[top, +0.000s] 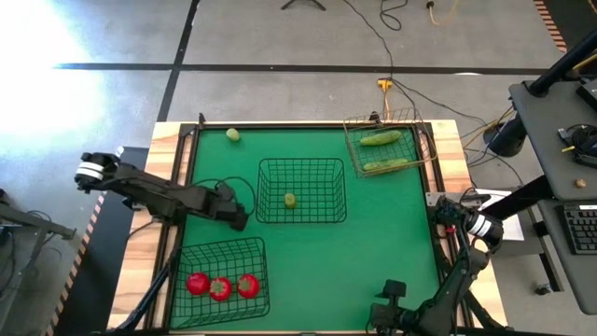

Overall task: Sort produce into baskets
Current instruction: Put the bottom green lime into the top black wire basket

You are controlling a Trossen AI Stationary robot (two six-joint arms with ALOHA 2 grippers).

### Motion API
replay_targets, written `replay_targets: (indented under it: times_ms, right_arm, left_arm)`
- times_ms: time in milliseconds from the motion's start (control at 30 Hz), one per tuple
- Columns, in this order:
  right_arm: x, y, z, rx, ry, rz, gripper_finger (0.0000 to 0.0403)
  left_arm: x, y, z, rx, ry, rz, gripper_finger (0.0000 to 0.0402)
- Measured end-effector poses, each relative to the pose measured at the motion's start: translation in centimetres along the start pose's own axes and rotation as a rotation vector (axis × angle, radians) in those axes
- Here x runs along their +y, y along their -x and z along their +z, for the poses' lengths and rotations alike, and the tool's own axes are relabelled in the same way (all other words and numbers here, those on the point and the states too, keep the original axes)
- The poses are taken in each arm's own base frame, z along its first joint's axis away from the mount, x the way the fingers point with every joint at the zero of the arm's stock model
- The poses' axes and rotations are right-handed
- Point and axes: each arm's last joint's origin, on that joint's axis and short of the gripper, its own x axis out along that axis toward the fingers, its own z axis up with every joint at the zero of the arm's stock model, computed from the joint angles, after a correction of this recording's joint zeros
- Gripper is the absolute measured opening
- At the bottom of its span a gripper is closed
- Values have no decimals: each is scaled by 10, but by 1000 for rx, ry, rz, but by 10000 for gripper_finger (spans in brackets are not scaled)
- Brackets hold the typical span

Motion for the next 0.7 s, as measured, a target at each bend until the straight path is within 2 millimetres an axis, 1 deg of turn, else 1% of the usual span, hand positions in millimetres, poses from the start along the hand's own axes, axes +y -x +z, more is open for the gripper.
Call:
replay_targets:
  times_ms: [33,100,167,233,333,433,500,567,633,700]
  right_arm:
    - [0,0,0,3,0,1,376]
    - [0,1,0,3,1,3,376]
    - [2,2,2,0,12,10,376]
    - [3,3,3,-8,30,15,376]
    - [3,4,4,-59,51,0,376]
    - [4,4,8,-173,46,-22,376]
    - [7,5,13,-289,1,-16,376]
    - [13,6,15,-389,-44,20,376]
    - [24,6,15,-423,-30,86,376]
    - [34,3,9,-392,24,158,376]
  left_arm:
    - [-1,4,-1,17,-7,-7,190]
    - [-5,19,-3,58,-23,-30,190]
    - [-12,40,-6,74,-43,-46,194]
    - [-21,66,-9,61,-61,-76,204]
    - [-41,111,-11,-80,-71,-203,207]
    - [-60,145,-11,-285,-56,-327,203]
    - [-70,156,-8,-363,-34,-358,202]
    - [-79,160,-3,-392,-26,-350,201]
    - [-89,157,6,-395,-33,-321,201]
    - [-98,151,20,-370,-41,-285,201]
